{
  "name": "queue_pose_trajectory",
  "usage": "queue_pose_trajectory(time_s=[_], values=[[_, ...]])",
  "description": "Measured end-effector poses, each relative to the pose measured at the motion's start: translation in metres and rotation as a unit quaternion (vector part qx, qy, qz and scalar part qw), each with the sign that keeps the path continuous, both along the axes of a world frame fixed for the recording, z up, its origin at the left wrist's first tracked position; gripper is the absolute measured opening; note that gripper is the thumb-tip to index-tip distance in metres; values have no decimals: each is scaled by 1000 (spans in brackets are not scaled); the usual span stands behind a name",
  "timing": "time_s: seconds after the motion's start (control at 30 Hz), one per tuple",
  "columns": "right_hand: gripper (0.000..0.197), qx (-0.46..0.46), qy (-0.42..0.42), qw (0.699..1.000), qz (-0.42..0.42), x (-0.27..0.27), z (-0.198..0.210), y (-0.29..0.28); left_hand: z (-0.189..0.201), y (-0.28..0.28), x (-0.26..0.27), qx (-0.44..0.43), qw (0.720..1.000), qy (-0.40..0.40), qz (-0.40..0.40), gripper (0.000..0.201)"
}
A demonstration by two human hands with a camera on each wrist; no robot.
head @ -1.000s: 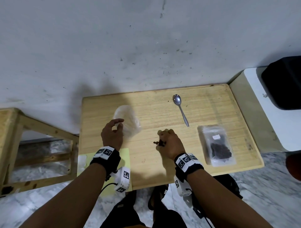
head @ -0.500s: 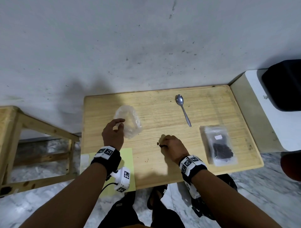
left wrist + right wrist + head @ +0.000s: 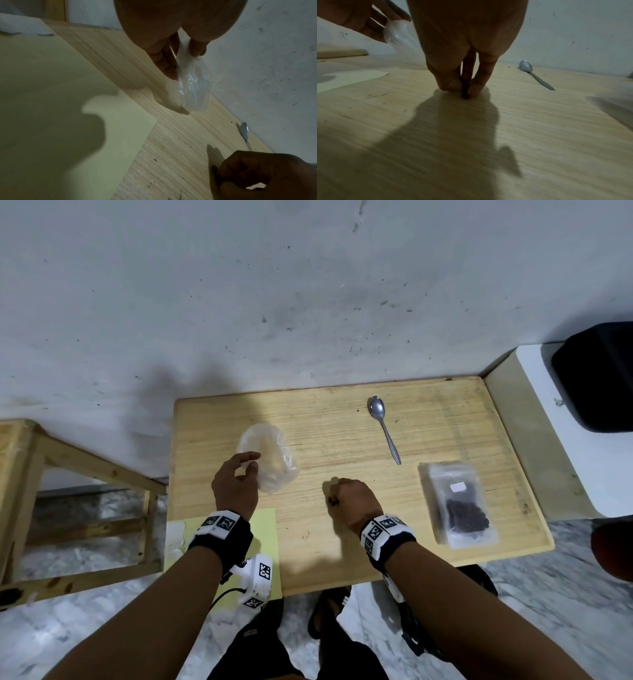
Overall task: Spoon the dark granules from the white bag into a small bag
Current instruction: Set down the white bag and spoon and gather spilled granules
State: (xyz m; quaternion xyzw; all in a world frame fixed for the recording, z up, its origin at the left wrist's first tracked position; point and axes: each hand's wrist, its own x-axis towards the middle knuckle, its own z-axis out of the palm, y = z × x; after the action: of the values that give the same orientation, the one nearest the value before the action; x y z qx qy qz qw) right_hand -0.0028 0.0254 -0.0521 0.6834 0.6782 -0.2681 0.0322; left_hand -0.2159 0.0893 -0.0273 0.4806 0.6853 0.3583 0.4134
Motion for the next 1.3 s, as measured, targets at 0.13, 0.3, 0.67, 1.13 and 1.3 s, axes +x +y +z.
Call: queue_pose_trajectory(time_s=[0.13, 0.3, 0.67, 1.13, 1.3], values=[[8, 5, 36, 998, -58, 2, 3, 4, 1, 1, 1, -3, 1000, 0, 1, 31], [17, 17, 260, 902, -343, 25, -1, -3, 4, 4, 1, -6, 1000, 2, 6, 31], [12, -80, 628, 515, -577, 47, 18, -15, 6, 11, 10, 9, 1000, -5, -3, 30], [30, 7, 213, 936, -279, 38, -14, -49, 3, -5, 10, -1, 1000, -8, 5, 31], [4, 30, 202, 939, -278, 33, -16, -46, 3, -10, 5, -2, 1000, -6, 8, 30]])
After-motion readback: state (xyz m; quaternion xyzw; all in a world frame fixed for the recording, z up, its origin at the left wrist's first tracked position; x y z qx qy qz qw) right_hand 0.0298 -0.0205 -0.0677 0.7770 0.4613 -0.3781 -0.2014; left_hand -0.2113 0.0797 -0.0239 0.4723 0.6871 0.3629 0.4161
